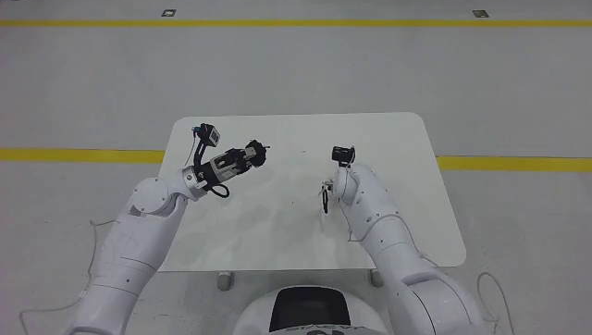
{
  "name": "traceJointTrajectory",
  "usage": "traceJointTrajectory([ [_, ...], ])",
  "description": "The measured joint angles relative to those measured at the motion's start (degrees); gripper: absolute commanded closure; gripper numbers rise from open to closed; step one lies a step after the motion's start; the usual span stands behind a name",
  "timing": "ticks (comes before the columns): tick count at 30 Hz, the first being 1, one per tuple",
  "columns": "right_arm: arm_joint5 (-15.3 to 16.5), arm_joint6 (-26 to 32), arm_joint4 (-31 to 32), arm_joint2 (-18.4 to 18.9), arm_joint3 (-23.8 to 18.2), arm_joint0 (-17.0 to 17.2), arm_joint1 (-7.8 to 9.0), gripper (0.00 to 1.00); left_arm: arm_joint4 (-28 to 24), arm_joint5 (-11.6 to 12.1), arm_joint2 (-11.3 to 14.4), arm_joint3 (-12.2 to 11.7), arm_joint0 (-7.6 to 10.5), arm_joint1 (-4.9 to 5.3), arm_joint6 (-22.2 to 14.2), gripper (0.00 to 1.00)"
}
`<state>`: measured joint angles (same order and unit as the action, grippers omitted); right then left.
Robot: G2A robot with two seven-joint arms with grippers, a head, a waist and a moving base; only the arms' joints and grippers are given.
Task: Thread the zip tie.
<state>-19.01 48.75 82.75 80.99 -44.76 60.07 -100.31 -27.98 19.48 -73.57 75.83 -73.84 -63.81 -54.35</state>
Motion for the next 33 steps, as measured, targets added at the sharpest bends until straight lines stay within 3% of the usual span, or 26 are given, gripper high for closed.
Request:
traceJointTrajectory([
  [9, 4.9, 2.7, -0.7, 1.0, -14.1, 8.0, 1.38, 1.00, 0.0, 0.0, 0.0, 0.0, 0.00, 0.00, 0.0, 1.00],
  [15, 9.1, 4.5, -2.6, 2.7, -20.1, 11.3, 2.40, 1.00, 0.0, 0.0, 0.0, 0.0, 0.00, 0.00, 0.0, 1.00],
  [23, 14.5, 6.0, -6.9, 5.4, -22.5, 12.6, 3.69, 1.00, 0.0, 0.0, 0.0, 0.0, 0.00, 0.00, 0.0, 1.00],
  [33, 24.3, 8.8, -13.5, 9.5, -23.1, 12.7, 5.80, 1.00, 0.0, 0.0, 0.0, 0.0, 0.00, 0.00, 0.0, 1.00],
])
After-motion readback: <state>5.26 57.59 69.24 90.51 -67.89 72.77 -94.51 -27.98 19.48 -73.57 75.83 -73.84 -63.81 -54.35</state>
